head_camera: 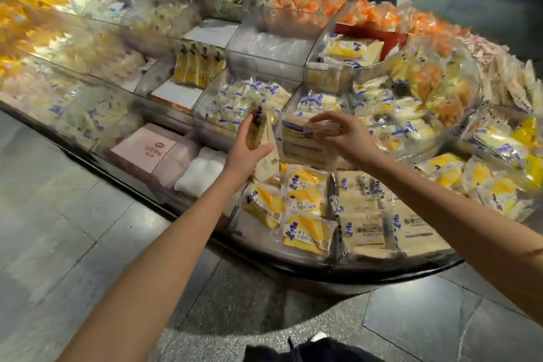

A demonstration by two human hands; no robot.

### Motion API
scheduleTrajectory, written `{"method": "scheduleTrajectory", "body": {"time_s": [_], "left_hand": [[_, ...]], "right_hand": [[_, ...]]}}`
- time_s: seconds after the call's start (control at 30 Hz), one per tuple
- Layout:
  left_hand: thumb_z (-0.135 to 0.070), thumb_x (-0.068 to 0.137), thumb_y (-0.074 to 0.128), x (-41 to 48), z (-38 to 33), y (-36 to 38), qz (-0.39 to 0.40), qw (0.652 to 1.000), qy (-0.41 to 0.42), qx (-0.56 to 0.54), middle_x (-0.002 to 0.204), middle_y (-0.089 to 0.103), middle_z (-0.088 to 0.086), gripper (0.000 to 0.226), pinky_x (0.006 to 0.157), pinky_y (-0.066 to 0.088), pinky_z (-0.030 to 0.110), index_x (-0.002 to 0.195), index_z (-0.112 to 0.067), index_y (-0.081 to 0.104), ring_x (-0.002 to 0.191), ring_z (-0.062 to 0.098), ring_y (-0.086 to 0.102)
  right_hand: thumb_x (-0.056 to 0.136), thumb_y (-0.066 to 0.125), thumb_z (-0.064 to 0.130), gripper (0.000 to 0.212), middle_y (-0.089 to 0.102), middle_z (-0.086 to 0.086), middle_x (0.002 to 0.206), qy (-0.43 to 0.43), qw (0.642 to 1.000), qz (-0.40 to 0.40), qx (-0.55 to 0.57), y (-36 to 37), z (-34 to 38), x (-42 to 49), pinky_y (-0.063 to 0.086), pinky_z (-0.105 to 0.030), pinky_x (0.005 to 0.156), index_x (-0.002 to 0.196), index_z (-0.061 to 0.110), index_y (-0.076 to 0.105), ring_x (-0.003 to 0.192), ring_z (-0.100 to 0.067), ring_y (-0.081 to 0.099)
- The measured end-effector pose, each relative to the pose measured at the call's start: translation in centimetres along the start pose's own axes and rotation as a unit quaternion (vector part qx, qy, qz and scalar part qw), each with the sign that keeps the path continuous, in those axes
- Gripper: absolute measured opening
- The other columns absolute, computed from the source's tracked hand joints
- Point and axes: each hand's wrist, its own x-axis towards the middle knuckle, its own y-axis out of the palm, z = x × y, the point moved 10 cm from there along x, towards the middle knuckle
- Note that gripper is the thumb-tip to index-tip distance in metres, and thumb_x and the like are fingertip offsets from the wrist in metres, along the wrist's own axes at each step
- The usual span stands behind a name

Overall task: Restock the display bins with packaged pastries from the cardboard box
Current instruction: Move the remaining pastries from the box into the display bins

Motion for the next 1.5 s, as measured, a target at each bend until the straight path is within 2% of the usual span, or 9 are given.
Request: {"method": "scheduleTrajectory", "body": {"time_s": [0.17,0.4,0.53,0.63,0.93,1.03,1.13,1.4,1.5], "left_hand": [[-0.014,0.088,0.071,2.5,2.8,-4.1,-0.028,0.999,-0.002,0.026,0.157,0.032,-0.003,0.082,0.115,0.033,0.039,0.153,-0.029,0.023,0.141,0.015,0.034],[-0.015,0.089,0.07,8.0,5.8,-11.4,-0.041,0.999,-0.01,0.03,0.153,0.037,0.0,0.081,0.107,0.042,0.044,0.153,-0.034,0.024,0.135,0.021,0.043],[-0.014,0.089,0.07,12.6,6.1,-16.8,-0.015,0.999,0.007,0.044,0.153,0.037,0.001,0.081,0.106,0.043,0.041,0.153,-0.033,0.023,0.135,0.02,0.043],[-0.014,0.09,0.069,16.1,5.9,-21.3,0.0,0.996,0.033,0.083,0.153,0.036,0.001,0.08,0.102,0.042,0.033,0.154,-0.027,0.023,0.135,0.018,0.041],[-0.017,0.089,0.07,25.0,8.1,-33.8,0.014,0.996,0.021,0.089,0.147,0.045,0.002,0.079,0.099,0.05,0.046,0.153,-0.033,0.025,0.127,0.022,0.052],[-0.018,0.089,0.07,27.9,8.6,-36.1,0.014,0.996,0.015,0.083,0.146,0.046,-0.002,0.079,0.097,0.052,0.047,0.151,-0.037,0.026,0.125,0.021,0.054],[-0.018,0.09,0.069,30.4,9.3,-38.1,-0.007,0.992,0.023,0.122,0.149,0.04,-0.004,0.078,0.094,0.047,0.031,0.153,-0.033,0.025,0.127,0.017,0.048],[-0.012,0.09,0.068,36.7,12.0,-41.0,-0.026,0.992,0.008,0.126,0.154,0.037,-0.003,0.079,0.105,0.045,0.044,0.152,-0.035,0.025,0.136,0.021,0.043],[-0.016,0.09,0.068,38.5,12.9,-40.3,-0.009,0.985,0.017,0.172,0.155,0.035,-0.002,0.079,0.108,0.04,0.038,0.153,-0.033,0.024,0.138,0.02,0.038]], "right_hand": [[0.083,0.069,-0.005,0.03,0.068,-0.003,0.109,0.007,1.0,0.019,0.012,5.0,-0.4,3.7,0.058,-0.023,0.075,0.106,0.015,0.068,0.091,-0.003,0.067],[0.083,0.074,0.01,0.03,0.073,0.002,0.105,0.021,0.999,-0.012,-0.046,10.2,0.3,10.9,0.058,-0.044,0.083,0.099,0.035,0.068,0.096,-0.012,0.069],[0.081,0.074,0.013,0.03,0.073,0.007,0.1,0.029,0.996,-0.078,-0.037,13.3,2.1,15.9,0.058,-0.033,0.074,0.092,0.04,0.067,0.086,-0.002,0.066],[0.082,0.073,0.008,0.031,0.072,0.001,0.104,0.036,0.994,-0.1,-0.016,16.8,3.3,19.0,0.06,-0.036,0.081,0.098,0.034,0.068,0.095,-0.012,0.068],[0.086,0.067,0.003,0.027,0.066,0.008,0.096,0.059,0.993,-0.098,0.02,25.5,7.2,27.8,0.053,-0.017,0.064,0.106,0.021,0.066,0.08,0.001,0.066],[0.085,0.068,0.002,0.026,0.067,0.0,0.103,0.059,0.994,-0.089,0.018,26.9,7.1,30.6,0.055,-0.022,0.068,0.102,0.021,0.068,0.084,-0.005,0.068],[0.086,0.069,0.007,0.024,0.067,-0.001,0.107,0.064,0.995,-0.071,-0.009,27.7,6.7,32.5,0.058,-0.025,0.071,0.106,0.02,0.068,0.09,-0.012,0.068],[0.087,0.069,0.007,0.02,0.067,0.006,0.1,0.076,0.993,-0.09,0.025,29.6,4.9,37.5,0.058,-0.023,0.073,0.103,0.019,0.068,0.081,-0.004,0.069],[0.088,0.069,0.01,0.019,0.067,0.007,0.102,0.089,0.994,-0.064,-0.006,32.1,3.9,38.3,0.055,-0.018,0.07,0.104,0.02,0.069,0.083,-0.002,0.067]]}}
